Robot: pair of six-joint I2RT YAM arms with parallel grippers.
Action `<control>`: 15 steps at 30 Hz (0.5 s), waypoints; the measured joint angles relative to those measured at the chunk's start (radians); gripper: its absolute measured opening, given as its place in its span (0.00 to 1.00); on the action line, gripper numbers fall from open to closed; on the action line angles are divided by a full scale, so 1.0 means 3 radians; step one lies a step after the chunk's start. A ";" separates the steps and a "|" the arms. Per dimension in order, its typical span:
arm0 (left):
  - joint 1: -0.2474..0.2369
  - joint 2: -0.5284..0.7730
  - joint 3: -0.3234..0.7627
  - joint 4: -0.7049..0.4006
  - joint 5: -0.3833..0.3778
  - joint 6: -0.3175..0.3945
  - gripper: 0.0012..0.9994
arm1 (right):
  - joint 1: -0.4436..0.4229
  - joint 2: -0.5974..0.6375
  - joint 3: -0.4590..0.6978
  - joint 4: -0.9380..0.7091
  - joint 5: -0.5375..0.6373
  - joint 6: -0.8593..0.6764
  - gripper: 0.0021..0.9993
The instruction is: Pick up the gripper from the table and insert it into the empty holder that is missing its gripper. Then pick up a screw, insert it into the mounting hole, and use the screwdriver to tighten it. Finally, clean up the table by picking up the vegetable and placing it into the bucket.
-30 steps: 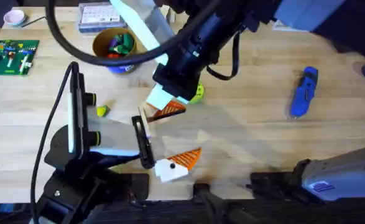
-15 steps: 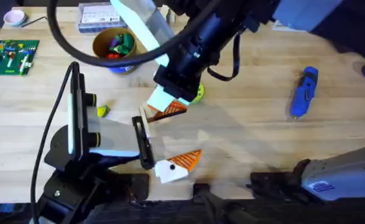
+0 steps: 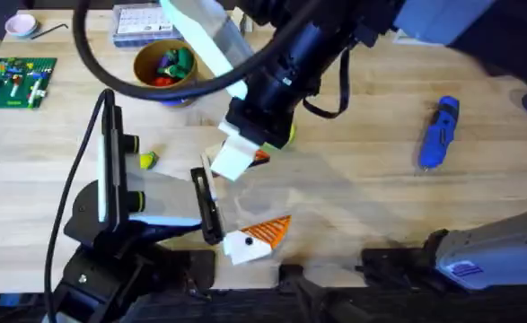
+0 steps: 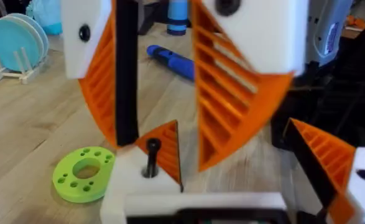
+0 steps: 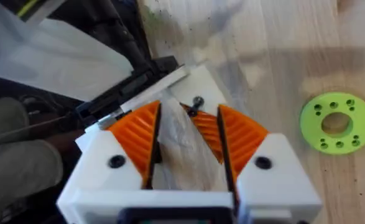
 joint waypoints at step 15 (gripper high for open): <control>0.0000 0.0000 0.0000 0.0000 0.0000 0.0000 0.99 | -0.0289 -0.0051 -0.0001 0.0001 0.0000 -0.0013 0.99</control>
